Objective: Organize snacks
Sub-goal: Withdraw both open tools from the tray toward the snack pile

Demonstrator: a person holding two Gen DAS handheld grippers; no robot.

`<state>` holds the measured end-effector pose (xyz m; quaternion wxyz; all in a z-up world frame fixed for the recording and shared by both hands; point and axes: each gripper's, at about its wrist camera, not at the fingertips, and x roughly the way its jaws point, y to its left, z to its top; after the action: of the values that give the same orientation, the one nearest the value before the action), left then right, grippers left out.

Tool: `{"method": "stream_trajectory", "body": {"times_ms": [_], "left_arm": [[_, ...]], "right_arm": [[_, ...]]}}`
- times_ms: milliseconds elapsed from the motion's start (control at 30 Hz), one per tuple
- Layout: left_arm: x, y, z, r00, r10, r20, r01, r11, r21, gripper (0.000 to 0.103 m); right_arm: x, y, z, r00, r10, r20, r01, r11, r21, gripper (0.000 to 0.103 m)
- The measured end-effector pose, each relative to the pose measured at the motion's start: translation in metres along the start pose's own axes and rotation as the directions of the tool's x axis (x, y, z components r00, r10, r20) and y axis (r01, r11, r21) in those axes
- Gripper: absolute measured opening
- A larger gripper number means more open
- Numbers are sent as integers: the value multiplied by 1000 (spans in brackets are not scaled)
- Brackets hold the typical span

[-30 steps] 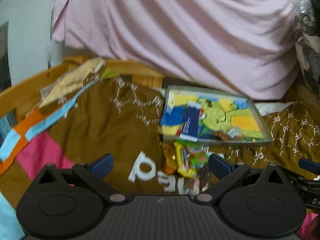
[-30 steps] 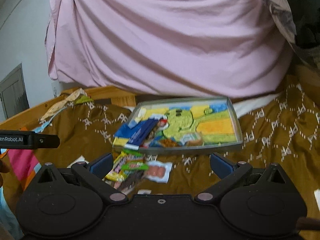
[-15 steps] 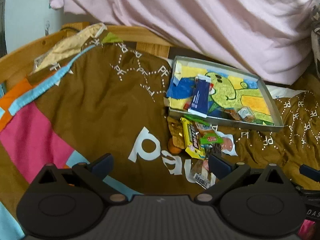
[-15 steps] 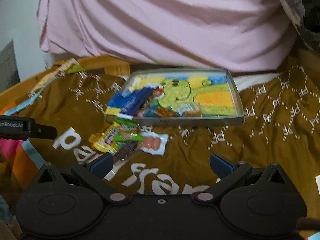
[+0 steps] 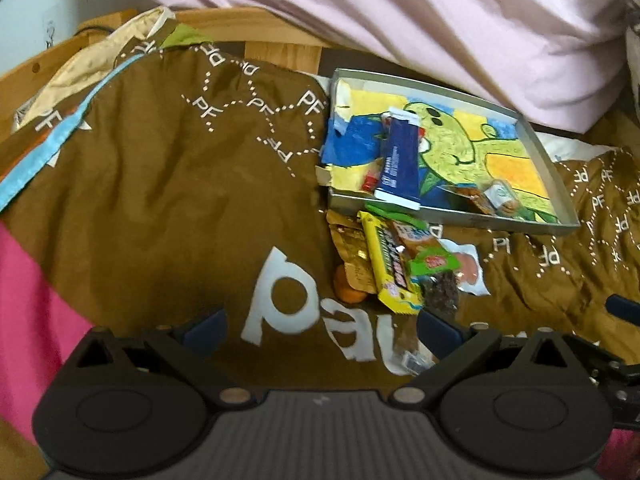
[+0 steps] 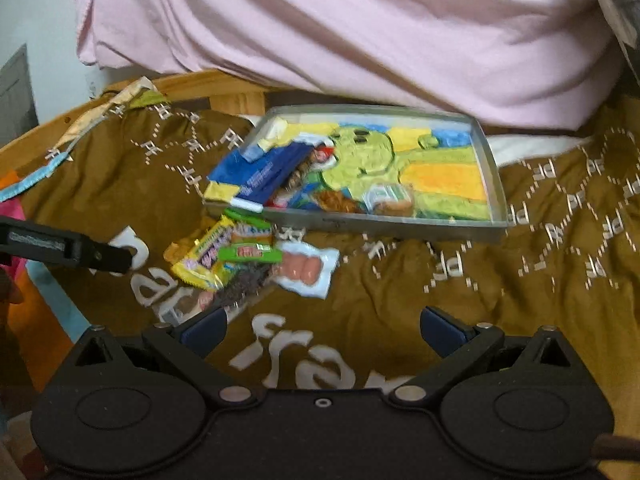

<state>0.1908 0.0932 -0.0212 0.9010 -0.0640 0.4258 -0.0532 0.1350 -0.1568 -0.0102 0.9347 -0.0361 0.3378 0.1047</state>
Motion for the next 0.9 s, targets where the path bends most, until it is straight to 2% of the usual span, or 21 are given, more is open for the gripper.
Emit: {"method": "stream_trajectory", "body": {"times_ms": [167, 400, 633, 800, 900], "left_arm": [[8, 6, 10, 1000, -2, 30, 2, 1000, -25, 103], [22, 2, 16, 999, 2, 47, -1, 1000, -21, 103], [27, -2, 19, 997, 25, 69, -29, 998, 57, 103], [24, -6, 17, 998, 6, 59, -11, 997, 81, 103], [27, -12, 14, 999, 18, 41, -23, 992, 121, 103]], "right_arm": [[27, -2, 9, 999, 30, 14, -29, 995, -92, 102], [58, -2, 13, 998, 65, 19, -64, 995, -77, 102], [80, 9, 15, 990, 137, 22, -132, 980, -146, 100], [97, 5, 24, 984, 176, 7, -174, 978, -118, 97], [109, 1, 31, 977, 214, -3, -214, 974, -76, 91]]}}
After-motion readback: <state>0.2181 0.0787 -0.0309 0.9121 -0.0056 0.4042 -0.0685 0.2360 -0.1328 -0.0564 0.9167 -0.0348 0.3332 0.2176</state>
